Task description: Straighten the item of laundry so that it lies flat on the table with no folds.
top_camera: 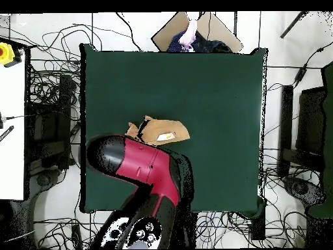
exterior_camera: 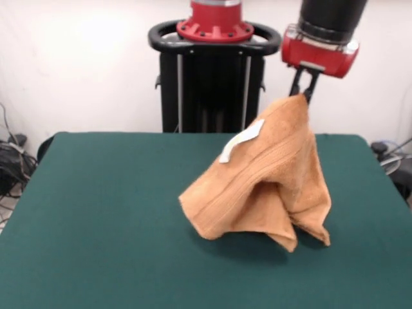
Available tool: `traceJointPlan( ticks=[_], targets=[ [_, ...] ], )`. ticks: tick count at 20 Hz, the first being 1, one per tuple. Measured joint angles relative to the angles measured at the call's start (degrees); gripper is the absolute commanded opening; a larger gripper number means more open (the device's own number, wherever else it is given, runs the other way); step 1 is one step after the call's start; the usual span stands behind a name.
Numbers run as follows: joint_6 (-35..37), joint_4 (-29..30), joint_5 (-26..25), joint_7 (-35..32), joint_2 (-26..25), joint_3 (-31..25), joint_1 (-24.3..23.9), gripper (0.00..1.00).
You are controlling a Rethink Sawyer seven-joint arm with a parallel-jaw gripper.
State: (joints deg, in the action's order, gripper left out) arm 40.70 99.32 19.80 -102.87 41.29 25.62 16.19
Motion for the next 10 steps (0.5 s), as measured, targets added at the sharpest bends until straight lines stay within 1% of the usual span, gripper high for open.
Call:
traceJointPlan(
  ticks=[3,4,9,10],
  targets=[
    [0.3,0.7,0.3,-2.4,0.6,0.4,1.9,0.00],
    [0.8,1.1,0.4,-4.3,1.1,0.6,3.4,0.00],
    [3.5,1.5,0.4,-10.1,2.2,1.7,7.9,0.00],
    [5.9,1.5,0.4,-13.3,2.7,2.5,10.2,0.00]
  ],
)
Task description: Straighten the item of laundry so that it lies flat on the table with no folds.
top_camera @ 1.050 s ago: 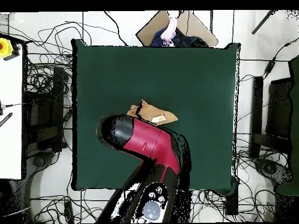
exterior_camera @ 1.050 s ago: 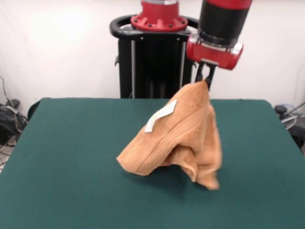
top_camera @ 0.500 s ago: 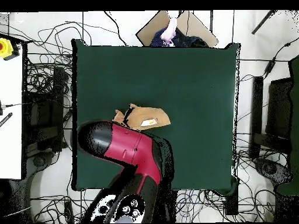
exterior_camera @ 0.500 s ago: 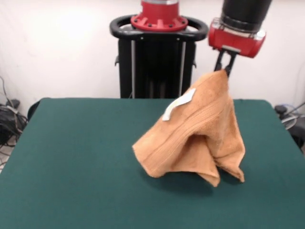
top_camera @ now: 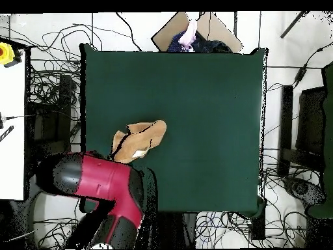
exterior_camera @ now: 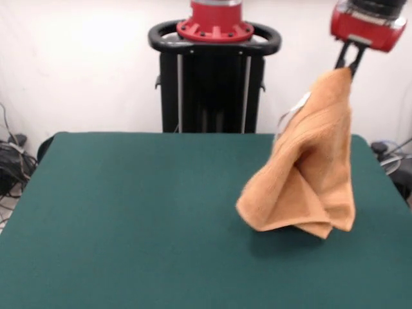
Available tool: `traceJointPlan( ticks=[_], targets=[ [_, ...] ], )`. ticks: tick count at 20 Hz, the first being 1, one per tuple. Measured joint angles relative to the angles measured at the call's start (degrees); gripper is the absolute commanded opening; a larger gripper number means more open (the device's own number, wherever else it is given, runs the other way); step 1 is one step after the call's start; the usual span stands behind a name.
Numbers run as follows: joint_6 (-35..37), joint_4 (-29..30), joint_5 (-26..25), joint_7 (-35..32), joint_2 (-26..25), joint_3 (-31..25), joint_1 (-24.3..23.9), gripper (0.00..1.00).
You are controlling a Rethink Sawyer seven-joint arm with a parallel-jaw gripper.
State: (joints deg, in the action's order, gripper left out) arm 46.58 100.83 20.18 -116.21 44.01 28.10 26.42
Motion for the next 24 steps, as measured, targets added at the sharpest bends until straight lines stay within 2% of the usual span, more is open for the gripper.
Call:
traceJointPlan(
  ticks=[6,11,24],
  targets=[
    [7.5,0.0,0.0,-9.3,2.1,0.9,5.1,0.00],
    [10.3,0.0,0.0,-13.3,3.3,1.0,6.4,0.00],
    [13.3,0.0,-0.9,-14.3,6.5,1.2,4.1,0.00]
  ],
)
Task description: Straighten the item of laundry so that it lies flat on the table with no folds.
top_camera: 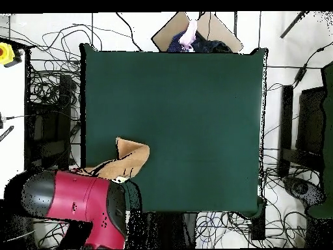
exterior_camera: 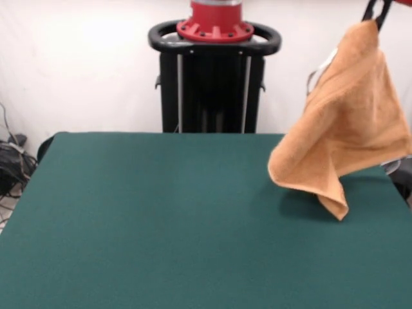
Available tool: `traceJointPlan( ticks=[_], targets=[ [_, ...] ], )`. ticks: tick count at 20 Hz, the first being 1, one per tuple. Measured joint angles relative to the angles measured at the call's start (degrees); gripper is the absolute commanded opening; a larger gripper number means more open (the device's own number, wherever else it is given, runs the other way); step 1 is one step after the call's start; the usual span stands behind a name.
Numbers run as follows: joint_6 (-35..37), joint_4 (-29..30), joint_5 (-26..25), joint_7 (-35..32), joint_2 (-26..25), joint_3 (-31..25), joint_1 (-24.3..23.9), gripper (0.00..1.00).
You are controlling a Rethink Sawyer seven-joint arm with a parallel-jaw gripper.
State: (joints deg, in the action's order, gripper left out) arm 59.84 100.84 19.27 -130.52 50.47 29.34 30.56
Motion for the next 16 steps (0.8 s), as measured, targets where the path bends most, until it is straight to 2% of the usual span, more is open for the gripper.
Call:
traceJointPlan(
  ticks=[5,10,16],
  targets=[
    [3.9,0.0,-0.2,0.0,2.1,0.2,0.8,0.00],
    [6.5,0.0,-0.1,-1.6,4.5,0.4,4.2,0.00],
    [7.0,0.0,0.7,-7.9,6.1,0.4,8.6,0.00]
  ],
)
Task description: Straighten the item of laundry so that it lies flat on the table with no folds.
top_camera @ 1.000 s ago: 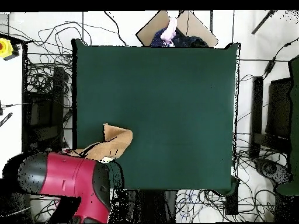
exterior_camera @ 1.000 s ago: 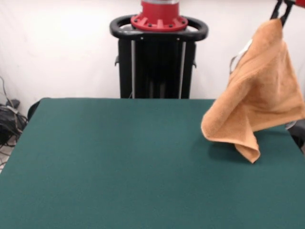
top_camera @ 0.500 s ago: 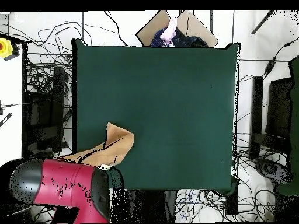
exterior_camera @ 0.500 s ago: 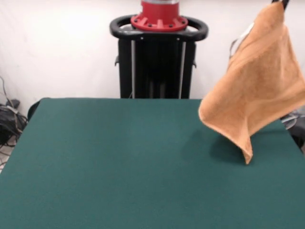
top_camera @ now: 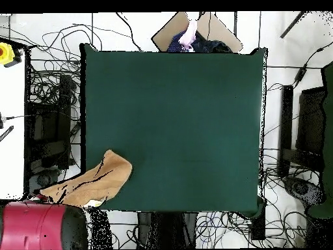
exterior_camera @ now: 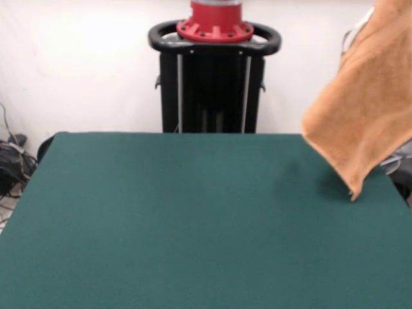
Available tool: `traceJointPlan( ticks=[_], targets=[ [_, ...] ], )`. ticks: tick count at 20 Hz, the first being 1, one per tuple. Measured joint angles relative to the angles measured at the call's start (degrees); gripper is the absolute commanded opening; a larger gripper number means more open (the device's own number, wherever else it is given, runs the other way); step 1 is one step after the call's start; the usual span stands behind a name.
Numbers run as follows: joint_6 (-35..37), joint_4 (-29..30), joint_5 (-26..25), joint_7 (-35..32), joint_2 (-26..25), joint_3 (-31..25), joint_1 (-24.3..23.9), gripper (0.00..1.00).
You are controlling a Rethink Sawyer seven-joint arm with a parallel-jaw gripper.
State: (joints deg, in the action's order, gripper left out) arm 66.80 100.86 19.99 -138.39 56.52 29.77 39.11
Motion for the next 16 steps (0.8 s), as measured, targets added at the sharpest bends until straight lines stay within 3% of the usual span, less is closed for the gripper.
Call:
traceJointPlan(
  ticks=[16],
  targets=[
    [0.0,0.0,1.1,-11.3,0.1,0.0,1.4,0.00]
  ],
)
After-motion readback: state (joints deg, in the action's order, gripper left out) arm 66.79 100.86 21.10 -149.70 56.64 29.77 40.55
